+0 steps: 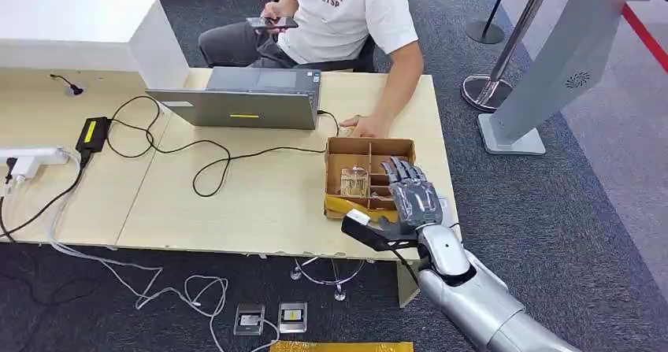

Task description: Pass the card to the sensor for recognition and then transmit it.

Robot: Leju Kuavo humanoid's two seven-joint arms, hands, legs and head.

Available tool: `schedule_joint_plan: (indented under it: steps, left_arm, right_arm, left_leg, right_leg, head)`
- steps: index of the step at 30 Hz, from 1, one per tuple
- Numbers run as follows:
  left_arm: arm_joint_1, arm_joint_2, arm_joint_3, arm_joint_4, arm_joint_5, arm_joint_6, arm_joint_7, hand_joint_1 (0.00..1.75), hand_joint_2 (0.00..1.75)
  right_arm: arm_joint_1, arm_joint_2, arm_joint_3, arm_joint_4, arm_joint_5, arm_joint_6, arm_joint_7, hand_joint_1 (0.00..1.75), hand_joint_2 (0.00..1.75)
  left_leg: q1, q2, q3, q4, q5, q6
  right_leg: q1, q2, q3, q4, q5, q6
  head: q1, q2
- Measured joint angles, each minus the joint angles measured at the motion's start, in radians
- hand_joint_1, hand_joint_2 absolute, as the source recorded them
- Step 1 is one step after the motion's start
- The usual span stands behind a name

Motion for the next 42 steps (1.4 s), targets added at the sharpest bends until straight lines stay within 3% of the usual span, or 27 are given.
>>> schedule_joint_plan:
  steps: [1, 2, 13, 15, 26, 33, 42]
  left_arm:
    - [0.0, 0.0, 0.0, 0.0, -0.001, 0.0, 0.0, 0.0, 0.0]
    - [0.0, 0.0, 0.0, 0.0, -0.003, 0.0, 0.0, 0.0, 0.0]
    - [-0.001, 0.0, 0.0, 0.0, -0.006, 0.0, 0.0, 0.0, 0.0]
    - [-0.003, 0.0, 0.0, 0.0, -0.009, 0.0, 0.0, 0.0, 0.0]
    - [-0.01, 0.0, -0.001, 0.0, -0.021, 0.0, 0.003, 0.0, 0.0]
    - [-0.012, 0.0, -0.001, 0.001, -0.021, 0.0, 0.003, 0.0, 0.0]
    - [-0.012, 0.0, -0.001, 0.001, -0.037, -0.001, 0.004, 0.0, 0.0]
  right_arm:
    - [0.0, 0.0, 0.0, 0.002, -0.001, 0.0, 0.0, 0.35, 1.75]
    - [0.0, 0.0, 0.0, 0.003, -0.001, 0.0, 0.0, 1.5, 1.75]
    - [0.0, 0.0, -0.001, 0.004, -0.002, 0.0, 0.001, 1.52, 1.75]
    - [0.001, -0.001, -0.002, 0.004, -0.012, 0.002, 0.003, 1.75, 1.75]
    - [0.001, -0.001, -0.01, 0.004, -0.02, 0.0, 0.0, 1.66, 1.75]
    - [0.003, -0.001, -0.015, 0.004, -0.02, -0.001, -0.006, 1.75, 1.75]
    - [-0.012, 0.0, -0.023, 0.002, 0.007, -0.074, -0.001, 1.75, 1.75]
  left_leg:
    - [0.0, 0.0, 0.0, 0.0, 0.0, 0.0]
    - [0.0, 0.0, 0.0, 0.0, 0.0, 0.0]
    - [0.0, 0.0, 0.0, 0.0, 0.0, 0.0]
    - [0.0, 0.0, 0.0, 0.0, 0.0, 0.0]
    - [0.0, 0.0, 0.0, 0.0, 0.0, 0.0]
    - [0.0, 0.0, 0.0, 0.0, 0.0, 0.0]
    - [0.0, 0.0, 0.0, 0.0, 0.0, 0.0]
  right_leg:
    - [0.0, 0.0, 0.0, 0.0, 0.0, 0.0]
    - [0.0, 0.0, 0.0, 0.0, 0.0, 0.0]
    - [0.0, 0.0, 0.0, 0.0, 0.0, 0.0]
    - [0.0, 0.0, 0.0, 0.0, 0.0, 0.0]
    - [0.0, 0.0, 0.0, 0.0, 0.0, 0.0]
    - [0.0, 0.0, 0.0, 0.0, 0.0, 0.0]
    - [0.0, 0.0, 0.0, 0.0, 0.0, 0.0]
  head:
    - [0.0, 0.0]
    - [0.0, 0.0]
    - [0.0, 0.0]
    - [0.0, 0.0]
    - [0.0, 0.0]
    - [0.0, 0.0]
    - [0.0, 0.0]
